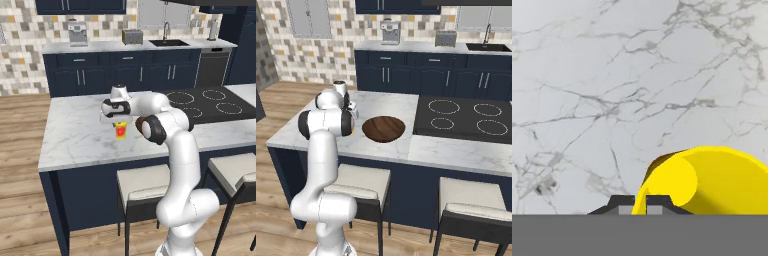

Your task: Place the cup inside the bowl on the dining table and move the bowl to any counter.

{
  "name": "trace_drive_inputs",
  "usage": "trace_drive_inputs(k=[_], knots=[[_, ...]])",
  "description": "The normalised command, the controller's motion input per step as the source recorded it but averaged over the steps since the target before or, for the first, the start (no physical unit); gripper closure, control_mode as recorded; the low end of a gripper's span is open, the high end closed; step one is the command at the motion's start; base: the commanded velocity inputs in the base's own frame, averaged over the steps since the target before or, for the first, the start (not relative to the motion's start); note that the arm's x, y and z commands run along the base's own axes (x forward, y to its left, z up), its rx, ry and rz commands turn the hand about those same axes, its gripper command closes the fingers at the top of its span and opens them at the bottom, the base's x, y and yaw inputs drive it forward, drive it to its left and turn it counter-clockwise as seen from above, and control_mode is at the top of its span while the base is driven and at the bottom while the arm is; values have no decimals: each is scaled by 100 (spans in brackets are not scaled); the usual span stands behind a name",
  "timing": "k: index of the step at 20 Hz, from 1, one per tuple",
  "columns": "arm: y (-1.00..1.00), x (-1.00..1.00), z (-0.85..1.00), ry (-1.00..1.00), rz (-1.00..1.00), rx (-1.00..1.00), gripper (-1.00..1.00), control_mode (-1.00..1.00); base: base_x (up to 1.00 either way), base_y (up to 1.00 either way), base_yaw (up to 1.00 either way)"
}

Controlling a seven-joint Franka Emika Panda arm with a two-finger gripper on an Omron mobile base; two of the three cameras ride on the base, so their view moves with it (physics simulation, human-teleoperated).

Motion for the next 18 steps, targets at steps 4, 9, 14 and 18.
trace_drive_inputs(k=[4,9,14,18], knots=[[0,0,25,0,0,0,100,-100,0,0,0],[0,0,27,-1,0,0,100,-100,0,0,0],[0,0,22,0,0,-1,100,-100,0,0,0],[-1,0,23,0,0,-5,100,-100,0,0,0]])
